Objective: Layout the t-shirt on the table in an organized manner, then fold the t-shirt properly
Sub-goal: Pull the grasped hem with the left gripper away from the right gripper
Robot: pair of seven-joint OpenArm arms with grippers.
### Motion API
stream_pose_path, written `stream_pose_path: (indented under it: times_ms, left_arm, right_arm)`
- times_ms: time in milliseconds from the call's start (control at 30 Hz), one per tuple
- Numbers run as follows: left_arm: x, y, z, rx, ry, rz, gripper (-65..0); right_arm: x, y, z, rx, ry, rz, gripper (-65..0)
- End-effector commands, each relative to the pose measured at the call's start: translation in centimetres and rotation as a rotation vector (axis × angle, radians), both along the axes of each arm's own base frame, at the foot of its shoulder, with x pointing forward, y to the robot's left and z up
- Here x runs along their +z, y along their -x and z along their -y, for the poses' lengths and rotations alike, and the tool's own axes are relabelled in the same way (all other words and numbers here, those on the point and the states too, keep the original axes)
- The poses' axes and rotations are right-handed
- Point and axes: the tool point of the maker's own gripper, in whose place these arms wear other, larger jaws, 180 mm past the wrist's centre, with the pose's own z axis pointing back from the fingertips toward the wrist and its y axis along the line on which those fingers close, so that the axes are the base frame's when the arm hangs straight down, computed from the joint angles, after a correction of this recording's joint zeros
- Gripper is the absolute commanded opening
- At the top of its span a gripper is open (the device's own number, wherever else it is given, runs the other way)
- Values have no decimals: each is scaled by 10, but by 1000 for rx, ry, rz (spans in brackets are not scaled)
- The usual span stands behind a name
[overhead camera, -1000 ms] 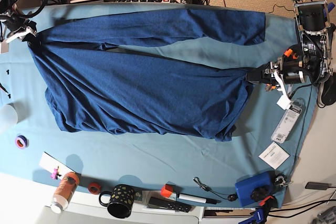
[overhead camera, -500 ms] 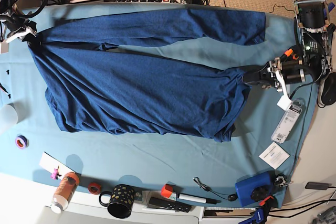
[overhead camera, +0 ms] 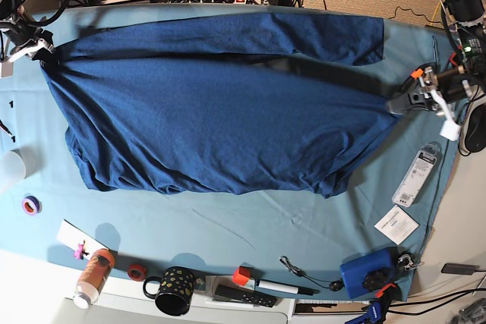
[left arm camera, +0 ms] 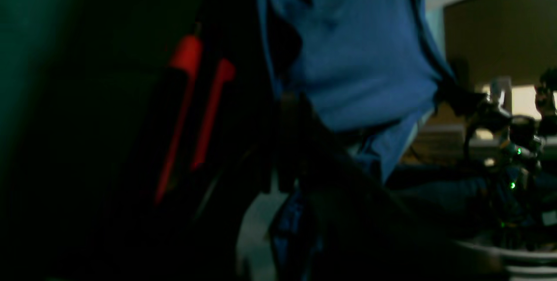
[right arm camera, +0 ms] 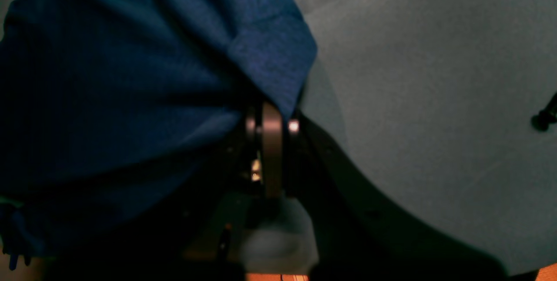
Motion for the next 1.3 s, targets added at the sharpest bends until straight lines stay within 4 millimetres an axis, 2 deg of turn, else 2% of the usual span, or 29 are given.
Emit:
stream_pose_path:
  times_ms: [0, 333, 700, 1000, 1100, 1133, 1167, 1267]
  left_arm:
    - [13, -6, -12, 18, -11, 40, -650]
    - [-5, 18, -11, 18, -11, -25, -650]
    - [-6, 13, 6, 17, 35, -11, -650]
    - [-6, 13, 5, 17, 32, -12, -650]
    - [-6, 13, 5, 17, 32, -12, -416]
    - [-6, 13, 5, 17, 31, -12, -366]
    - [-6, 13, 4, 17, 29, -12, -349]
    - [-5, 13, 0, 17, 18, -13, -349]
  right_arm:
    - [16, -8, 8, 8, 36, 48, -650]
    - [16, -8, 8, 9, 36, 48, -650]
    - [17, -9, 8, 8, 37, 50, -650]
    - [16, -9, 8, 8, 37, 50, -650]
    - [16, -9, 8, 8, 37, 50, -650]
    - [16, -9, 8, 8, 37, 50, -650]
    - [16, -9, 8, 8, 37, 50, -650]
    - [16, -9, 8, 8, 37, 49, -650]
